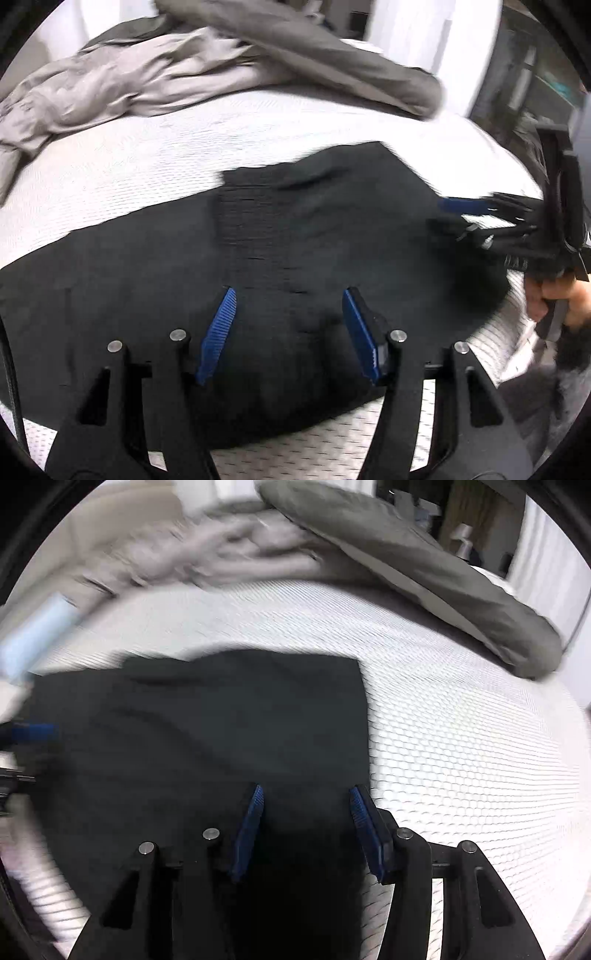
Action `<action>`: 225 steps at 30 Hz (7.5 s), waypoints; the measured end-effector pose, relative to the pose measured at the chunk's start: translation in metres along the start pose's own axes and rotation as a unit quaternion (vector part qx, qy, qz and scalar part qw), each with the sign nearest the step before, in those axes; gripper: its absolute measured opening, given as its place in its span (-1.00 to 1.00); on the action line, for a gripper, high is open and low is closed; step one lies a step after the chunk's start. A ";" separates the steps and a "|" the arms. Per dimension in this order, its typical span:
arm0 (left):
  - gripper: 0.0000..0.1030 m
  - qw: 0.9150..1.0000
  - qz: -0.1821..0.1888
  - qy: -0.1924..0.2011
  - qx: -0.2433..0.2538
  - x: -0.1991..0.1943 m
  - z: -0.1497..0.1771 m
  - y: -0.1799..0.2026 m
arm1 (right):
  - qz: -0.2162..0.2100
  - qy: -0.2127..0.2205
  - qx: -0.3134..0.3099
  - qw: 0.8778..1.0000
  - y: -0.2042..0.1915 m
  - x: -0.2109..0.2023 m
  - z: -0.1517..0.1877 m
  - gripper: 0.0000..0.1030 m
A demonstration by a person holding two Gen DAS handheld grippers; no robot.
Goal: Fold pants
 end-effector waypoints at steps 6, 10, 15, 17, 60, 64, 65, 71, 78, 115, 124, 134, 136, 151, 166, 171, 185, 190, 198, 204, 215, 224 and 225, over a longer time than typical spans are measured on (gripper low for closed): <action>0.10 0.995 -0.009 -0.050 0.088 0.031 0.020 0.029 | 0.036 -0.047 -0.094 0.994 -0.040 0.024 0.026 0.05; 0.10 0.995 0.009 -0.052 0.079 0.021 0.027 0.014 | 0.054 -0.048 -0.041 0.997 0.013 0.006 0.041 0.16; 0.10 0.999 0.027 -0.013 0.030 -0.018 0.030 -0.014 | -0.064 -0.015 0.084 0.994 0.075 -0.025 0.064 0.33; 0.10 1.000 0.010 0.009 -0.011 -0.027 0.024 -0.035 | -0.114 0.021 0.130 0.985 0.086 -0.037 0.061 0.33; 0.06 0.998 -0.034 0.057 0.007 -0.040 0.015 -0.005 | -0.006 -0.005 -0.046 0.999 -0.011 -0.040 0.066 -0.11; 0.06 0.999 -0.022 0.013 0.022 0.001 0.007 0.026 | -0.009 -0.013 -0.046 0.999 -0.033 -0.020 0.058 -0.11; 0.06 0.999 -0.028 -0.009 0.030 0.014 0.008 0.031 | -0.003 -0.022 -0.051 0.998 -0.031 -0.013 0.057 -0.11; 0.10 0.994 -0.063 -0.038 0.077 0.030 0.023 0.042 | 0.066 -0.043 -0.050 0.996 -0.003 -0.007 0.058 -0.10; 0.17 0.999 -0.049 0.010 0.018 -0.049 0.053 -0.005 | 0.024 -0.015 -0.024 0.999 0.007 -0.040 0.074 0.01; -0.77 0.981 0.044 0.147 -0.119 -0.065 -0.074 0.035 | -0.014 0.099 0.130 0.986 0.072 -0.113 0.069 0.59; 0.05 0.990 0.134 0.018 0.029 0.014 -0.043 0.113 | 0.007 0.091 0.151 0.984 0.096 -0.114 0.076 0.59; 0.54 0.994 -0.016 0.052 -0.098 0.034 -0.039 -0.015 | -0.176 0.046 0.162 0.970 0.061 -0.085 0.068 0.24; 0.53 0.992 -0.026 0.039 -0.120 0.042 -0.033 -0.038 | -0.188 0.034 0.160 0.968 0.053 -0.076 0.065 0.16; 0.53 0.994 -0.035 0.040 -0.099 0.025 -0.014 -0.040 | -0.193 -0.008 0.174 0.965 0.033 -0.036 0.048 -0.87; 0.53 0.992 -0.041 0.036 -0.111 0.017 -0.012 -0.044 | -0.164 -0.012 0.203 0.965 0.070 -0.071 0.078 -0.51; 0.53 0.994 -0.046 0.031 -0.093 0.023 -0.012 -0.036 | -0.181 -0.006 0.224 0.958 0.088 -0.078 0.085 -0.19; 0.53 0.995 -0.047 0.023 -0.085 0.030 -0.013 -0.031 | -0.271 -0.016 0.210 0.939 0.067 -0.081 0.076 -0.17; 0.53 0.995 -0.048 0.026 -0.088 0.028 -0.015 -0.033 | -0.282 -0.047 0.224 0.932 0.061 -0.051 0.080 -0.24; 0.53 0.992 -0.046 0.052 -0.103 0.004 -0.019 -0.050 | -0.293 0.034 0.216 0.931 0.053 -0.114 0.067 -0.74; 0.53 0.992 -0.050 0.051 -0.107 -0.001 -0.012 -0.057 | -0.225 -0.018 0.215 0.950 0.061 -0.101 0.095 -0.68; 0.54 0.996 -0.037 0.068 0.037 0.011 -0.014 0.020 | -0.135 0.084 0.130 0.979 0.024 -0.147 0.073 -0.36; 0.38 0.991 0.000 -0.001 0.134 0.061 0.015 0.049 | -0.103 -0.025 -0.075 0.992 -0.078 -0.043 0.083 -0.37; 0.38 0.992 0.001 -0.001 0.127 0.057 0.018 0.042 | -0.080 -0.027 -0.087 0.993 -0.074 -0.048 0.087 -0.39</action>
Point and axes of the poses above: each gripper's, at about its wrist camera, not at the fingertips, and x roughly the way its jaws point, y to its right, z to its underside, the point moved 4 cm from there along x, roughly the way its jaws point, and after that the axes turned 4 degrees about -y, right-handed, at the moved point
